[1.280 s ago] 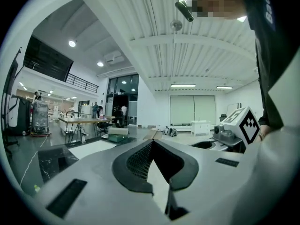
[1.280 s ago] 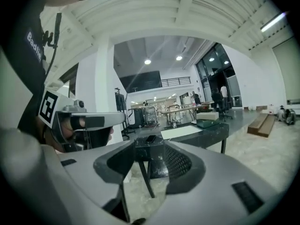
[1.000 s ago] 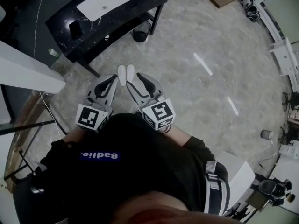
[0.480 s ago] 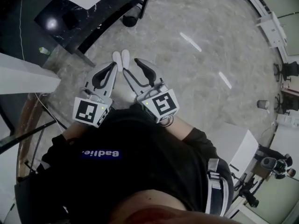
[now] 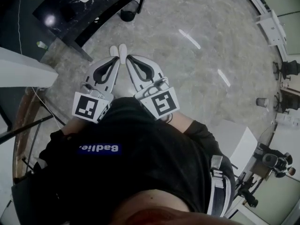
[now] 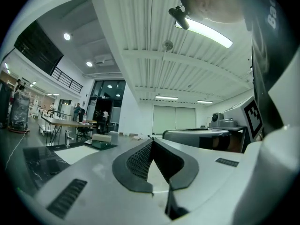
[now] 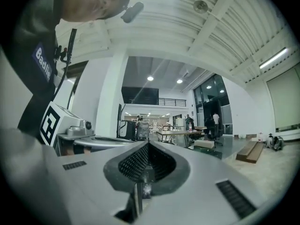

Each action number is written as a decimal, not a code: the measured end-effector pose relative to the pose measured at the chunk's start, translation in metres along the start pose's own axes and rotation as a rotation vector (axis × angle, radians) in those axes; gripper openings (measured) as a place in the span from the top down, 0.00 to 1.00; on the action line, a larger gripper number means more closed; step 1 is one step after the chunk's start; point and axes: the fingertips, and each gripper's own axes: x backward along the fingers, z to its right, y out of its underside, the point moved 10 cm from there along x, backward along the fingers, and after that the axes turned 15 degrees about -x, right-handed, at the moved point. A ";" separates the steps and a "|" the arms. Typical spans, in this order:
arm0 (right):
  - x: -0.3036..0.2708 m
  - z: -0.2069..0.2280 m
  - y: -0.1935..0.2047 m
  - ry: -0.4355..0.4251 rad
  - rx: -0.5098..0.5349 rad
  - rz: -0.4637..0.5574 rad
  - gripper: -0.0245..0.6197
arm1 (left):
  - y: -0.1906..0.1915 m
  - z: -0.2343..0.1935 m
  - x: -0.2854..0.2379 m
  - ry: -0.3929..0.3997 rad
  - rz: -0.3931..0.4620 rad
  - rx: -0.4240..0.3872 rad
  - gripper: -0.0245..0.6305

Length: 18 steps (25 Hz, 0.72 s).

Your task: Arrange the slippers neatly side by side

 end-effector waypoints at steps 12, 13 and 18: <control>0.032 0.021 0.010 0.008 -0.050 0.002 0.96 | -0.004 0.042 -0.012 0.030 -0.040 -0.035 0.96; 0.034 0.021 0.010 0.008 -0.051 0.000 0.96 | -0.005 0.045 -0.012 0.033 -0.038 -0.038 0.96; 0.039 0.022 0.010 0.011 -0.057 -0.004 0.96 | -0.006 0.049 -0.010 0.035 -0.038 -0.043 0.96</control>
